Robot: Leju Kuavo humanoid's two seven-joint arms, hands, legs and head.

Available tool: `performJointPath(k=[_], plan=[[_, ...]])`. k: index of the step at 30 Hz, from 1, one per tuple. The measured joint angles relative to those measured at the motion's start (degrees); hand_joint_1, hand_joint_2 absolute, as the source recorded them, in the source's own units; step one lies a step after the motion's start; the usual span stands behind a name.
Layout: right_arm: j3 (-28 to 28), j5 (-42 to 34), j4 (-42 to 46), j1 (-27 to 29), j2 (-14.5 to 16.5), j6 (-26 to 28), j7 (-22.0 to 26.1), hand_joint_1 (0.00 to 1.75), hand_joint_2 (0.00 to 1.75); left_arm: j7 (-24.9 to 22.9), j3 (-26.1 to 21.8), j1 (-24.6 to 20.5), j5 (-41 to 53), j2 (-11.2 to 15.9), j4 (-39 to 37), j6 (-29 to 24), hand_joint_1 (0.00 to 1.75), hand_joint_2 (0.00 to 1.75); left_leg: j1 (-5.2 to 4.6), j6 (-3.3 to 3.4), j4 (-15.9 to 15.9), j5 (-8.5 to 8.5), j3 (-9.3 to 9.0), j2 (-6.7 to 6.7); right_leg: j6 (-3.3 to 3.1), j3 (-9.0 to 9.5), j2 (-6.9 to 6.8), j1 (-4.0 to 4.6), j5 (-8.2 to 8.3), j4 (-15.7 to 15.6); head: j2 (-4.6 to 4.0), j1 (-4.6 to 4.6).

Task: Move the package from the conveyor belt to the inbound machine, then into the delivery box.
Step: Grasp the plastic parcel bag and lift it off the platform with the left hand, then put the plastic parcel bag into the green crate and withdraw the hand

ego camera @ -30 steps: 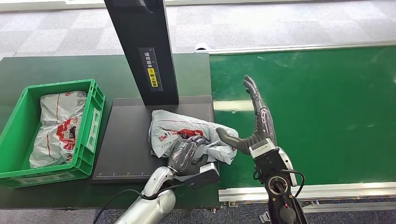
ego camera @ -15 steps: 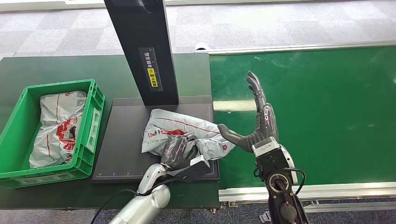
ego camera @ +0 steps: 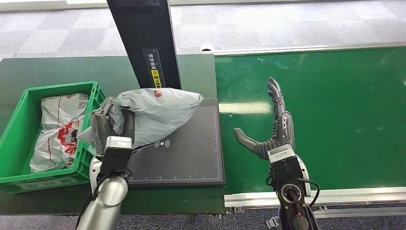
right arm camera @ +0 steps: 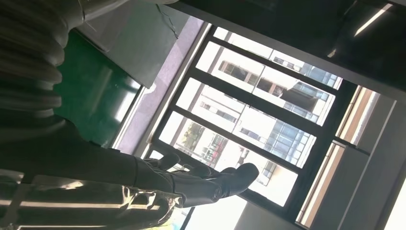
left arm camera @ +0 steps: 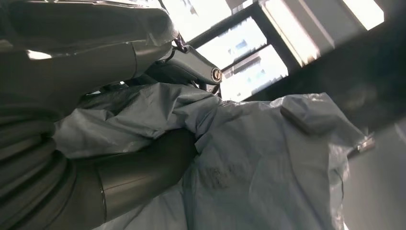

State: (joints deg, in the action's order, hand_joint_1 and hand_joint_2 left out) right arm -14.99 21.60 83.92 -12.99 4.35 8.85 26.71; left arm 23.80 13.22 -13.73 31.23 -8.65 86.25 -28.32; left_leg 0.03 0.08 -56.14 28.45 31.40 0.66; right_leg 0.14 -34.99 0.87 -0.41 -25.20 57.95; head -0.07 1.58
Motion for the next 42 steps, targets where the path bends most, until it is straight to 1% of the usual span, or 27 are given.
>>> performJointPath(k=[2,4,7,9,13,18,21,26,31,36,37,40,41,42], plan=[[0.11,0.11,0.04,0.05,0.0,0.02,0.02,0.0,1.75,0.19,-2.79,0.15,-1.83,0.56,2.03,-1.14,1.75,1.75,0.0,0.0,0.0,-0.01,-0.02,0.0,0.0,0.02,0.0,0.0,0.0,0.0,0.0,-0.01],[0.13,0.16,0.05,0.04,0.0,0.02,0.04,0.0,1.75,0.36,-6.07,-0.12,-3.7,1.26,2.34,-1.8,1.75,1.75,0.0,-0.02,0.0,-0.03,-0.05,0.0,-0.01,0.03,0.0,0.0,0.01,0.0,0.0,-0.01],[0.09,0.07,0.05,-0.05,0.0,-0.09,0.12,0.0,1.75,0.72,-11.76,-2.18,-6.29,2.71,-0.6,-2.08,1.75,1.75,0.01,-0.07,0.0,-0.09,-0.07,0.01,-0.04,0.04,0.0,0.01,0.04,0.01,0.0,0.0],[-0.03,-0.3,0.05,-0.27,-0.01,-0.25,0.15,0.0,1.75,0.88,-15.88,-4.97,-7.24,4.22,-5.16,-2.42,1.75,1.75,0.03,-0.11,0.0,-0.13,-0.07,0.01,-0.07,0.04,0.0,0.04,0.06,0.02,0.0,-0.01],[-0.44,-1.47,0.08,-0.97,-0.15,-0.45,-0.03,0.0,1.75,0.78,-23.25,-11.81,-6.05,8.38,-17.85,-4.16,1.75,1.75,0.07,-0.16,0.0,-0.17,-0.09,-0.01,-0.12,0.04,0.03,0.07,0.1,0.05,0.0,0.0],[-1.49,-2.18,0.09,-1.76,-0.37,-0.89,-0.42,0.0,1.75,0.63,-29.33,-19.02,-3.75,13.33,-33.69,-6.31,1.75,1.75,0.07,-0.19,0.01,-0.18,-0.1,-0.02,-0.13,0.03,0.05,0.08,0.1,0.08,0.0,-0.01],[-2.03,-2.32,0.09,-1.98,-0.4,-0.91,-0.59,0.0,1.75,-0.14,-31.6,-22.03,-2.53,15.95,-41.22,-7.55,1.75,1.75,0.07,-0.19,0.01,-0.18,-0.09,-0.02,-0.13,0.03,0.08,0.08,0.09,0.08,0.0,-0.02],[-2.75,-2.48,0.09,-2.07,-0.43,-0.91,-0.84,0.0,1.75,-3.48,-33.61,-25.51,0.55,19.64,-50.33,-9.25,1.75,1.75,0.07,-0.19,0.01,-0.18,-0.09,-0.02,-0.12,0.02,0.08,0.08,0.09,0.08,0.0,-0.02],[-3.25,-2.73,0.09,-2.07,-0.44,-0.91,-0.9,0.0,1.75,-6.85,-34.38,-27.7,3.42,22.29,-56.09,-9.9,1.75,1.75,0.07,-0.19,0.01,-0.18,-0.09,-0.02,-0.13,0.02,0.09,0.08,0.09,0.08,0.0,-0.02],[-3.43,-2.93,0.09,-2.07,-0.44,-0.91,-1.02,0.0,1.75,-9.2,-35.02,-28.9,4.44,24.31,-59.46,-9.8,1.72,1.75,0.08,-0.2,0.01,-0.18,-0.09,-0.03,-0.13,0.01,0.1,0.09,0.09,0.08,0.0,-0.03],[-3.48,-2.96,0.09,-2.07,-0.44,-0.91,-1.04,0.0,1.75,-9.31,-35.22,-29.05,4.39,24.61,-59.9,-9.54,1.64,1.75,0.08,-0.2,0.01,-0.18,-0.09,-0.03,-0.13,0.01,0.1,0.1,0.09,0.08,0.0,-0.03],[-3.67,-2.98,0.09,-2.08,-0.46,-0.91,-1.11,0.0,1.75,-9.38,-35.82,-29.43,4.14,25.3,-60.92,-8.59,0.35,1.75,0.08,-0.2,0.01,-0.18,-0.09,-0.02,-0.13,0.0,0.09,0.1,0.09,0.08,0.0,-0.02],[-3.73,-2.99,0.09,-2.07,-0.46,-0.91,-1.13,0.0,1.75,-9.3,-36.02,-29.56,3.73,25.45,-61.18,-8.01,0.0,1.75,0.08,-0.2,0.01,-0.18,-0.08,-0.02,-0.13,0.0,0.09,0.1,0.09,0.08,0.0,-0.02],[-3.78,-3.01,0.09,-2.08,-0.46,-0.91,-1.14,0.0,1.75,-9.05,-36.36,-29.71,2.89,25.54,-61.41,-7.02,0.0,1.75,0.08,-0.2,0.01,-0.18,-0.08,-0.02,-0.13,0.01,0.09,0.1,0.09,0.08,0.0,-0.02]])
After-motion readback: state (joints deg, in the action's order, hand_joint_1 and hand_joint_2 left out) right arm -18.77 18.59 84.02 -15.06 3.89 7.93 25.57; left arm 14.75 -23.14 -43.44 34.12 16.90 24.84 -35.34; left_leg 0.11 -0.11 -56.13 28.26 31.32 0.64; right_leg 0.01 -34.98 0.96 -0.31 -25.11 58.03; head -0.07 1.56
